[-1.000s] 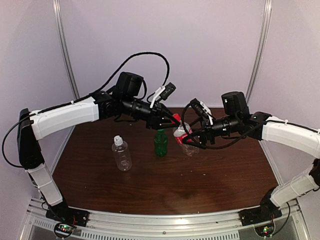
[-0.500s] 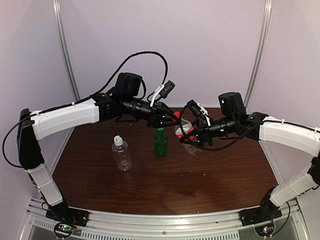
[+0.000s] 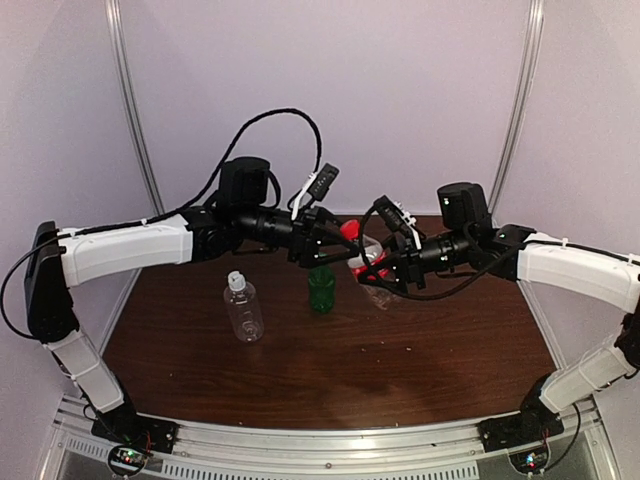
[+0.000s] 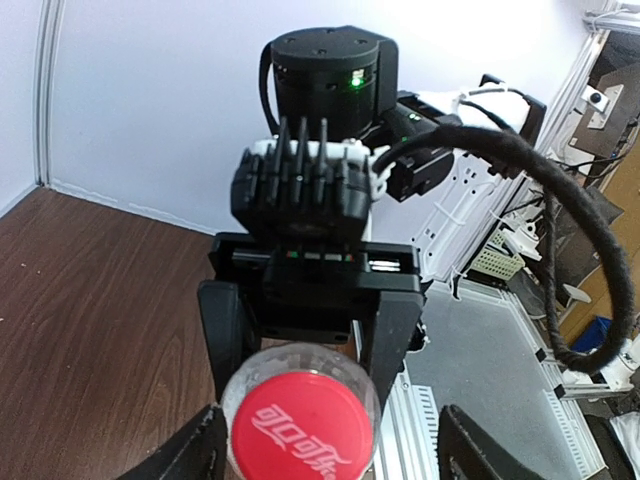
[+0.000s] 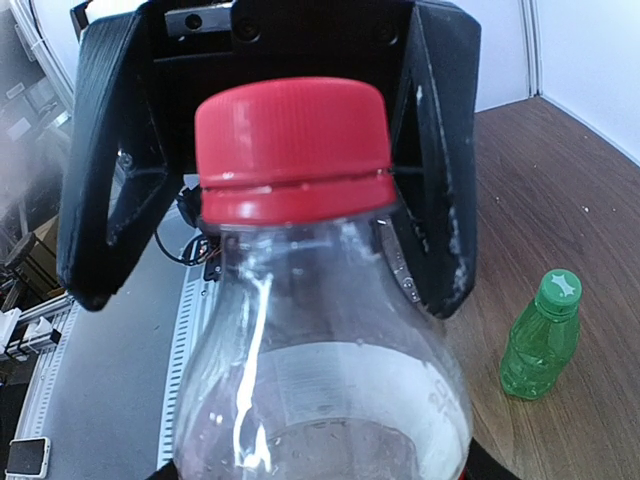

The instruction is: Unscrew the bottle caps

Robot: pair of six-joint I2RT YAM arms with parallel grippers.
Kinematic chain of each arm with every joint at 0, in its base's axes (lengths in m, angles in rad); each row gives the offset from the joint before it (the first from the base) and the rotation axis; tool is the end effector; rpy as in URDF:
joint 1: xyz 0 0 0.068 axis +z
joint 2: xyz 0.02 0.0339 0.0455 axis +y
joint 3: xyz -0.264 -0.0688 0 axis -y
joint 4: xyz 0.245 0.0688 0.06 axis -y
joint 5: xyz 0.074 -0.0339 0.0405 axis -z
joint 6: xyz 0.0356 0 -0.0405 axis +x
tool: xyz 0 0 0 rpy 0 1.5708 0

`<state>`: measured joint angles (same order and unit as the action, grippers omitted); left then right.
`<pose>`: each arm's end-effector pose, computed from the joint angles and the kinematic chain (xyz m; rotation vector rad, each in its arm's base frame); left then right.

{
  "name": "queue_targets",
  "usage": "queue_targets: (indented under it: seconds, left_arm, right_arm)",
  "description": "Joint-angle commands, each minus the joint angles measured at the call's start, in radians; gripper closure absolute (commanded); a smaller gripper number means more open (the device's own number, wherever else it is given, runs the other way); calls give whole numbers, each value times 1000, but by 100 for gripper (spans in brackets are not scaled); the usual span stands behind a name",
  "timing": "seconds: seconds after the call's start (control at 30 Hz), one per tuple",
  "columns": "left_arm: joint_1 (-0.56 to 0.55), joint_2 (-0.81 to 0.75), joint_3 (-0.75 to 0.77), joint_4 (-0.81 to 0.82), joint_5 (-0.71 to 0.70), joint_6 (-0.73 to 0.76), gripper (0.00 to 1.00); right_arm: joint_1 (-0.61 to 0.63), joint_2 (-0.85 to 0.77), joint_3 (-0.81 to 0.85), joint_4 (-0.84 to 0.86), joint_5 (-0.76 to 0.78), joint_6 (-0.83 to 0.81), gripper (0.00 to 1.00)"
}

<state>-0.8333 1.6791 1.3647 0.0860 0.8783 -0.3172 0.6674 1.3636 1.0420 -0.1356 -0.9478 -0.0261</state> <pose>0.2449 -0.3103 0.3353 1.1639 1.6473 -1.5613 0.2194 0.2097 0.3095 -1.2683 1.6485 1.3532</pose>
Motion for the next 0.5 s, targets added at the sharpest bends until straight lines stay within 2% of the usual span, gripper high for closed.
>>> queue_targets:
  seconds: [0.0, 0.13, 0.23, 0.47]
  left_arm:
    - [20, -53, -53, 228, 46, -96, 24]
    - [40, -68, -97, 358, 64, -180, 23]
    - [42, -56, -88, 386, 76, -206, 26]
    - [42, -13, -58, 430, 101, -261, 44]
  right_arm:
    - [6, -9, -16, 74, -65, 26, 55]
    - [8, -9, -26, 92, -85, 61, 55]
    - [11, -8, -27, 104, -96, 73, 56]
    - [13, -6, -27, 115, -99, 83, 56]
